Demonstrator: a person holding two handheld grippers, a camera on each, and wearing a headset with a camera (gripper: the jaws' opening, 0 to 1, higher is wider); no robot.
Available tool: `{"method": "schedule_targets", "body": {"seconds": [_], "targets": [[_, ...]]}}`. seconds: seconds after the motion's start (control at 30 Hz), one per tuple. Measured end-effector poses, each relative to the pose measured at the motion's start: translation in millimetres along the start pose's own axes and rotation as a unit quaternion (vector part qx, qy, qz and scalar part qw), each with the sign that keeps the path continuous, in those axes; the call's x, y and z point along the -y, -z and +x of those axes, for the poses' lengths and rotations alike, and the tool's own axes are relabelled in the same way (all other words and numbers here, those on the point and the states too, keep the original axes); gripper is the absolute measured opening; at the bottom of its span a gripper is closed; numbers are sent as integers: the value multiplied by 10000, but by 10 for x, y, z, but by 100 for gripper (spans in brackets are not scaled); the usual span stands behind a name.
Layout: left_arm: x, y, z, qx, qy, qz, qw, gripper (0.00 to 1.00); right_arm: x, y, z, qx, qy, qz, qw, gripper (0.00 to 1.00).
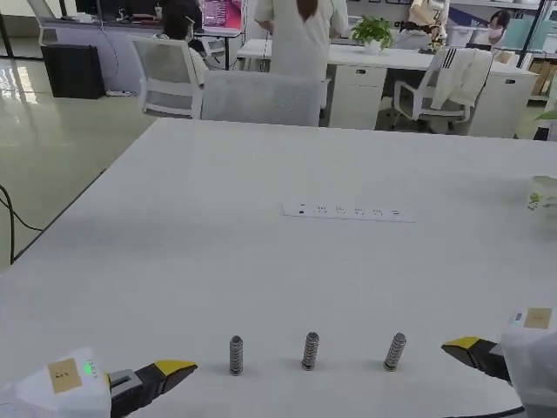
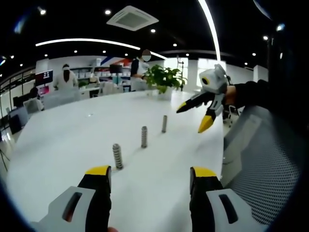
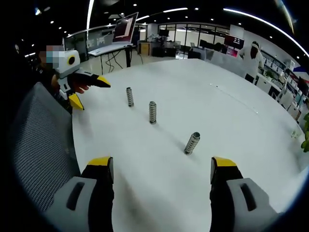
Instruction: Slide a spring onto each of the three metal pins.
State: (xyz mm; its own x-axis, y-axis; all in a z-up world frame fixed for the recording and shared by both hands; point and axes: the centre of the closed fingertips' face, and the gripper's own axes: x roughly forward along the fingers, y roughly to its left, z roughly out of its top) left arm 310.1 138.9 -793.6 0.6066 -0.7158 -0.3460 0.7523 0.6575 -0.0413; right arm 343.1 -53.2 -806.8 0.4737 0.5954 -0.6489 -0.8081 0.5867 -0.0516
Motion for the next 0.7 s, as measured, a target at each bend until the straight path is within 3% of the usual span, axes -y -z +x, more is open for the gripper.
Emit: {"method": "schedule_targets", "body": {"seconds": [0.37, 0.5, 0.7], "targets": [[-47, 29, -18, 42, -136, -193, 9997, 66, -73, 14, 11, 53, -66, 94, 9999, 82], [-75, 27, -34, 89, -195, -312, 9993, 66, -28, -30, -9, 347, -109, 149, 9992, 81], [-79, 41, -32, 74, -224, -345, 9991, 68, 3, 42, -25, 375, -169, 204, 9989, 83]]}}
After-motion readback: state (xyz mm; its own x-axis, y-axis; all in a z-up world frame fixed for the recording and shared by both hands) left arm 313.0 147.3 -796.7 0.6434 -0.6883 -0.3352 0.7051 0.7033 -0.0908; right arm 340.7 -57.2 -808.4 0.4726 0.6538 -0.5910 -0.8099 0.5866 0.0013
